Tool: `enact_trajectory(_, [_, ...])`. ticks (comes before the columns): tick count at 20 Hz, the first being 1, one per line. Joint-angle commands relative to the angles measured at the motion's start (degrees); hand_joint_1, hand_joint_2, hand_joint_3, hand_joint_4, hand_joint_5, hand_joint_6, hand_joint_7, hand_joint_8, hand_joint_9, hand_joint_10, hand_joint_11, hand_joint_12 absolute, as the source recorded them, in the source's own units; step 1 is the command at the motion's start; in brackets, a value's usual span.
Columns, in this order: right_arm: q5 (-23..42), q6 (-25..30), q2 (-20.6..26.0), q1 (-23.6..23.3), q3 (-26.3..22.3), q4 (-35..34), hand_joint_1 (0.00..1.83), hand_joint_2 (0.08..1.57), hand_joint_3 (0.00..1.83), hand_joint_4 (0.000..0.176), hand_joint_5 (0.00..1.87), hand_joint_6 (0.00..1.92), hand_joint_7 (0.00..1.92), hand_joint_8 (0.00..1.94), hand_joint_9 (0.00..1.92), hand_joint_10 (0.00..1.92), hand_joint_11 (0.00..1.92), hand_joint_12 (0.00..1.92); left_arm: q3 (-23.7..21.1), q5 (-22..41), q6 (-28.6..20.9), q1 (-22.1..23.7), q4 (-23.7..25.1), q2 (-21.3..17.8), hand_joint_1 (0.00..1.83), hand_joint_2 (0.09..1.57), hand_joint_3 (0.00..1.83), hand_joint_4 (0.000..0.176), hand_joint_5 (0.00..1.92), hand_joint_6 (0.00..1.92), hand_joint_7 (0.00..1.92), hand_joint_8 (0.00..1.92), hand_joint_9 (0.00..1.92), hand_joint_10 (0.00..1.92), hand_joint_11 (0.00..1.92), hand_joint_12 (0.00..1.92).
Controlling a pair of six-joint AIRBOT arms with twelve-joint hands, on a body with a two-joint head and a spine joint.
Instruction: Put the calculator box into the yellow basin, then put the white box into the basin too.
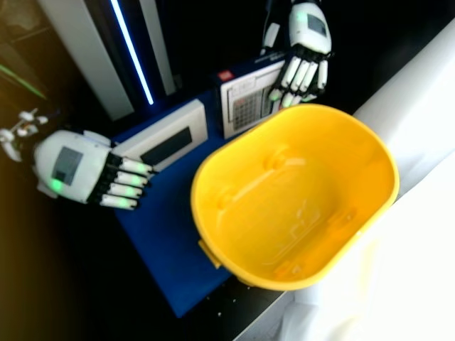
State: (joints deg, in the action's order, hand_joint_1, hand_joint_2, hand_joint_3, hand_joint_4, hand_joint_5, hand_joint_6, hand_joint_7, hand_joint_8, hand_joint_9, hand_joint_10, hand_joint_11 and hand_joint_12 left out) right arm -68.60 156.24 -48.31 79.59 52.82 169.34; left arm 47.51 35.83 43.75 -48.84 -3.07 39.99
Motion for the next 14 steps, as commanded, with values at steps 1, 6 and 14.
enact_trajectory(1, [-7.35,2.05,0.35,-0.21,-0.03,1.69,1.37,1.12,0.00,0.000,0.90,1.07,0.93,1.00,0.95,1.28,0.87,1.56,0.18,10.58,-2.41,0.07,0.00,-0.36,1.36,1.17,0.00,0.000,0.84,1.13,0.83,1.22,0.84,1.35,0.75,1.45])
enact_trajectory(6, [-12.42,2.84,3.48,1.44,-2.24,2.73,1.38,1.10,0.00,0.000,0.93,1.03,0.98,0.91,0.98,1.20,0.92,1.44,0.19,15.27,-6.25,-0.30,1.37,-1.25,1.36,1.16,0.00,0.000,0.82,1.12,0.85,1.19,0.85,1.37,0.72,1.53])
enact_trajectory(14, [-18.27,2.84,8.31,3.33,-5.98,3.24,1.37,1.12,0.00,0.000,0.91,1.03,0.93,1.04,0.98,1.20,0.91,1.38,2.30,9.77,-5.92,-0.52,0.53,1.52,1.36,1.17,0.00,0.000,0.84,1.06,0.83,1.26,0.82,1.40,0.71,1.53])
